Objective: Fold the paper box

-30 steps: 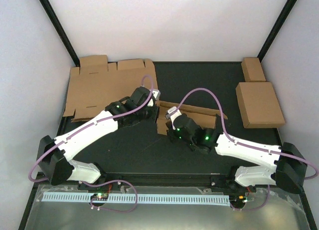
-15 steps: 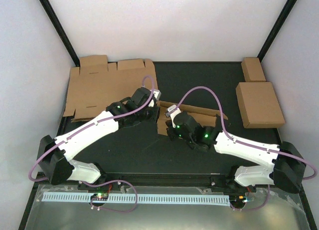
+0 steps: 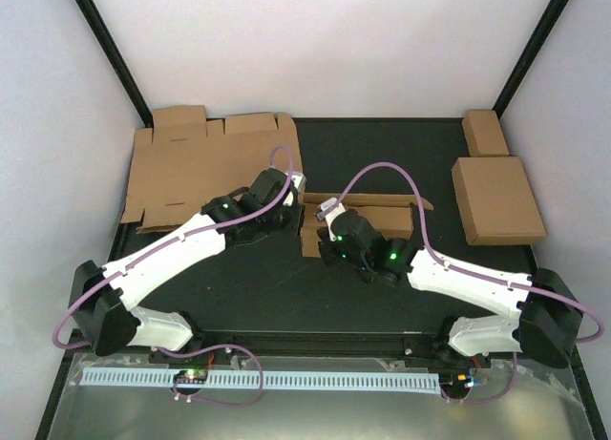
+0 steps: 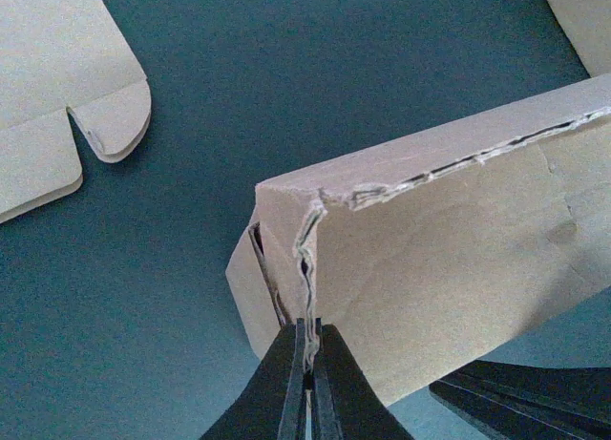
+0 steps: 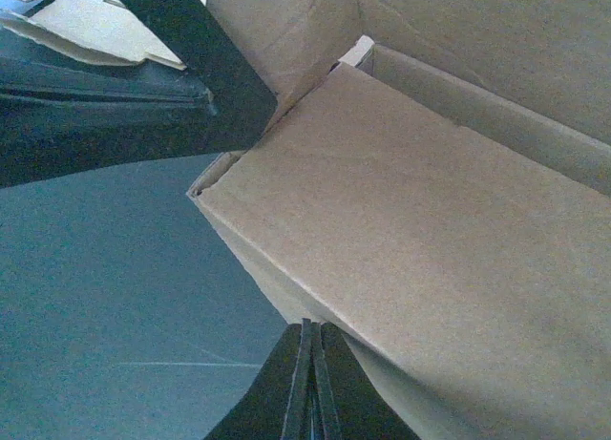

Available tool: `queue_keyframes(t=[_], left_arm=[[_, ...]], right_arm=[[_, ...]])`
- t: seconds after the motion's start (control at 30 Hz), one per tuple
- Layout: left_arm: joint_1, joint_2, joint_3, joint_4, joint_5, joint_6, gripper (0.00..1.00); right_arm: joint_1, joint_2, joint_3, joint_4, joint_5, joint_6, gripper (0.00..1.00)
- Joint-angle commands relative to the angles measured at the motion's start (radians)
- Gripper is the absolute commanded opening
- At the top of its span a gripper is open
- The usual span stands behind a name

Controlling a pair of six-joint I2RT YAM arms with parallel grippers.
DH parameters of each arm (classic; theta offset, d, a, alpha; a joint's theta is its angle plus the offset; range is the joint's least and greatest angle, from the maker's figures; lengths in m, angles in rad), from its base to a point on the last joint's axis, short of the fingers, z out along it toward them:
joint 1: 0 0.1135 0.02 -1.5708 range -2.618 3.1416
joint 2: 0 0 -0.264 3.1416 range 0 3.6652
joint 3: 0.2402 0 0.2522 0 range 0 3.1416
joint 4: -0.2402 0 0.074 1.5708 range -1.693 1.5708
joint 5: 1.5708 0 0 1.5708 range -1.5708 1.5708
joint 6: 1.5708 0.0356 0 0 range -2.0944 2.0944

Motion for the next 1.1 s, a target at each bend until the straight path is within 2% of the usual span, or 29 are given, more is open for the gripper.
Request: queue_keyframes(t=[0.0, 0.23, 0.67, 1.07], left_arm=[[-0.030, -0.001, -0.010, -0.147, 0.054, -0.007, 0.02], [-0.034, 0.028, 0.003, -0.129, 0.109, -0.013, 0.02], [-0.054, 0.017, -0.015, -0.134, 0.115, -0.049, 0.02], [-0.067, 0.007, -0.033, -0.129, 0.120, -0.063, 0.02]], right_arm=[[-0.014, 0.015, 0.038, 0.050, 0.020, -0.016, 0.02], [-0.014, 0.033, 0.044, 0.077, -0.001, -0.018, 0.02], [-0.018, 0.108, 0.095, 0.107, 0.019, -0.009, 0.02], [-0.031, 0.103, 0.074, 0.131, 0.007, 0.000, 0.02]])
